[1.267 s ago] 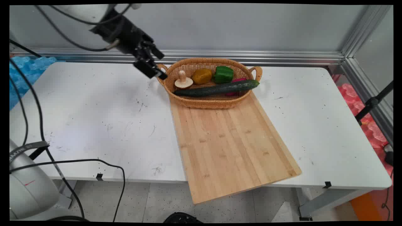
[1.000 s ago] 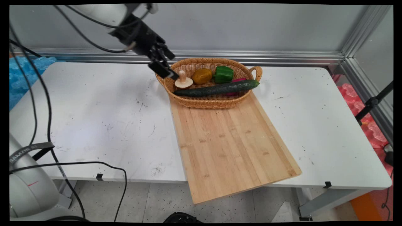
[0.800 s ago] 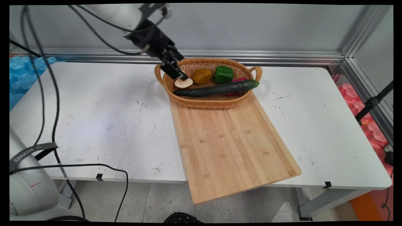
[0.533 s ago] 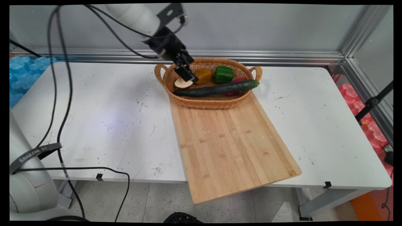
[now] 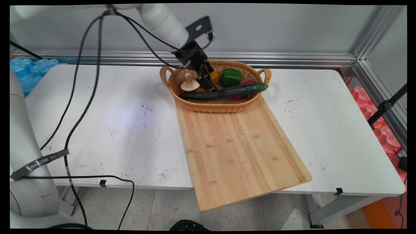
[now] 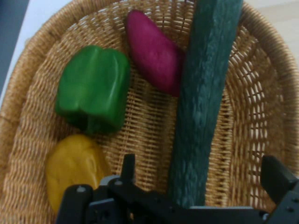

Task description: Pick up the cucumber from the vegetable basket

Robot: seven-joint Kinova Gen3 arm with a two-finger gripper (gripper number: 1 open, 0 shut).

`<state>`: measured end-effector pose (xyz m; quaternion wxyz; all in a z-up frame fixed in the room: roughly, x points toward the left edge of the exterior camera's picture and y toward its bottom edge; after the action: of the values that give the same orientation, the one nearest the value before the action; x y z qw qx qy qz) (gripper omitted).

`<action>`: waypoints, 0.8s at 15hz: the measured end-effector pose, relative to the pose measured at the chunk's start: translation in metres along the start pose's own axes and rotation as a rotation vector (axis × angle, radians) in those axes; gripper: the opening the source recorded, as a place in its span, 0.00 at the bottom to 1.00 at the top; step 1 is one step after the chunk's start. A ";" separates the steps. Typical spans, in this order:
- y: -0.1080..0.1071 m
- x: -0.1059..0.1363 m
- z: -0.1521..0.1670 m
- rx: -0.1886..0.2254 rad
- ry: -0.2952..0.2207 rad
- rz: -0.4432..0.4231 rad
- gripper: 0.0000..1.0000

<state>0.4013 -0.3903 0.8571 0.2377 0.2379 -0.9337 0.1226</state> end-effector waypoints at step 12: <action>-0.010 0.017 0.069 -0.056 -0.074 0.078 0.00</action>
<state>0.3669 -0.4292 0.8073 0.2049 0.1990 -0.9534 0.0966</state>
